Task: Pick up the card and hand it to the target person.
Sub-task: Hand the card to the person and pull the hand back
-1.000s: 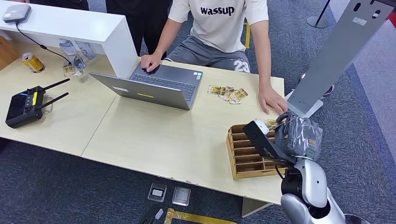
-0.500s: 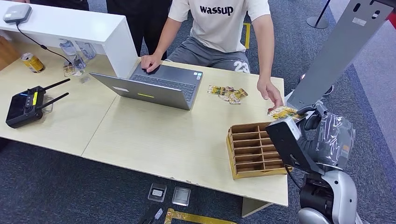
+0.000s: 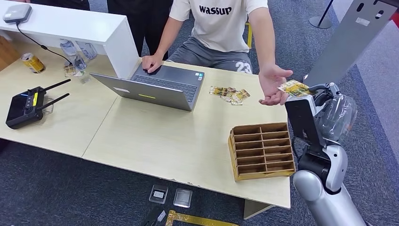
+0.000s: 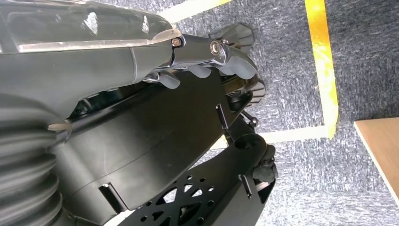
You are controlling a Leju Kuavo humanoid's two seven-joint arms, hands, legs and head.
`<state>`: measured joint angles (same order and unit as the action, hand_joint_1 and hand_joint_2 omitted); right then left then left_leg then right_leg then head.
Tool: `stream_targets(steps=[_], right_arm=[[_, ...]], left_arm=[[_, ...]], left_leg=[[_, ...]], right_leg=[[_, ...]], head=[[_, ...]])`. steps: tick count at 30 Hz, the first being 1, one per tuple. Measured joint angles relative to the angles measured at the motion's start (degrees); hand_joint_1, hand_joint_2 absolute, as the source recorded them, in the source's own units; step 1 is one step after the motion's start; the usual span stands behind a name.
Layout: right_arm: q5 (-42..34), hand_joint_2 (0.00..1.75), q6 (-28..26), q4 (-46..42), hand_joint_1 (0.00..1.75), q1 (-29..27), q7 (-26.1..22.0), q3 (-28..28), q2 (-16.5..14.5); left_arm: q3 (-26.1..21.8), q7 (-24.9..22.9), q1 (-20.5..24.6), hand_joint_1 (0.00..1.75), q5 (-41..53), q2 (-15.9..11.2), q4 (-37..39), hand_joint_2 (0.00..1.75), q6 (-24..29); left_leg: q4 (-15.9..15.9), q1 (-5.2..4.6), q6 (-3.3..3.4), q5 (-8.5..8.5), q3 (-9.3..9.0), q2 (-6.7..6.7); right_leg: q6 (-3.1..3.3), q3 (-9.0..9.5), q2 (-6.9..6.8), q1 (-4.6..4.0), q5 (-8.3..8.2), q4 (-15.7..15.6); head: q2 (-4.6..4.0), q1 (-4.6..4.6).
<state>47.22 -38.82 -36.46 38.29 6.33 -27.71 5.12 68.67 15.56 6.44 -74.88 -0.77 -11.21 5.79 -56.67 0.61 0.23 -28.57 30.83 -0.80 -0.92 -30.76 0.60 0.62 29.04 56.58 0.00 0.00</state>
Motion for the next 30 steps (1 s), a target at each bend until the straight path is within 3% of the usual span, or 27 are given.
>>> stream_targets(steps=[12, 15, 16, 17, 19, 21, 30], right_arm=[[-1.0, 1.75, -0.5, 2.5, 1.68, 0.3, -2.2, -0.9, -1.0], [-1.3, 1.75, -0.6, 1.1, 0.80, -0.5, -2.2, -1.1, -0.6], [-1.6, 1.75, -0.5, 0.5, 0.39, -0.8, -2.2, -1.1, -0.4], [-1.9, 1.75, -0.4, -0.3, 0.21, -1.2, -2.3, -1.1, -0.3], [-3.3, 1.75, -0.1, -2.4, 0.01, -2.1, -3.2, -0.8, -0.2], [-5.9, 1.75, 0.4, -4.9, 0.00, -3.1, -4.9, -0.3, -0.3], [-27.7, 1.75, 6.7, -21.2, 0.00, -11.4, -15.6, 4.2, 1.0]], left_arm=[[0.3, 0.5, 0.0, 0.00, 0.3, 0.0, 0.0, 1.75, 0.0], [0.8, 1.0, 0.0, 0.00, 0.9, 0.0, 0.0, 1.75, 0.0], [0.7, 1.1, 0.0, 0.00, 0.8, 0.0, 0.0, 1.75, 0.0], [0.5, 1.4, 0.0, 0.00, 0.7, 0.0, 0.0, 1.75, 0.0], [0.1, 1.7, 0.0, 0.00, 0.3, 0.0, 0.0, 0.87, 0.0], [-0.2, 1.8, 0.0, 0.00, 0.0, -0.1, 0.1, 0.00, 0.1], [-1.5, 1.5, -0.2, 0.00, -1.3, -0.1, 0.1, 0.00, 0.3]], left_leg=[[0.0, -0.01, 0.00, 0.00, 0.08, -0.03], [-0.1, -0.01, 0.01, -0.03, 0.12, -0.10], [-0.1, -0.01, 0.01, -0.03, 0.12, -0.11], [-0.1, -0.01, 0.01, -0.03, 0.13, -0.14], [-0.1, -0.02, 0.01, -0.04, 0.15, -0.15], [-0.1, -0.01, 0.00, -0.04, 0.16, -0.15], [-0.1, -0.01, 0.00, -0.04, 0.20, -0.18]], right_leg=[[0.01, -0.08, -0.06, 0.01, 0.02, 0.1], [-0.01, -0.08, -0.10, 0.01, 0.06, 0.1], [-0.01, -0.08, -0.11, 0.01, 0.07, 0.1], [-0.01, -0.08, -0.14, 0.01, 0.08, 0.1], [-0.01, -0.10, -0.15, 0.02, 0.09, 0.1], [-0.01, -0.12, -0.14, 0.01, 0.09, 0.1], [0.00, -0.17, -0.19, 0.01, 0.10, 0.1]], head=[[0.00, 0.00], [0.00, 0.00], [0.00, 0.00], [0.00, 0.00], [0.00, 0.00], [0.00, 0.00], [0.00, 0.00]])
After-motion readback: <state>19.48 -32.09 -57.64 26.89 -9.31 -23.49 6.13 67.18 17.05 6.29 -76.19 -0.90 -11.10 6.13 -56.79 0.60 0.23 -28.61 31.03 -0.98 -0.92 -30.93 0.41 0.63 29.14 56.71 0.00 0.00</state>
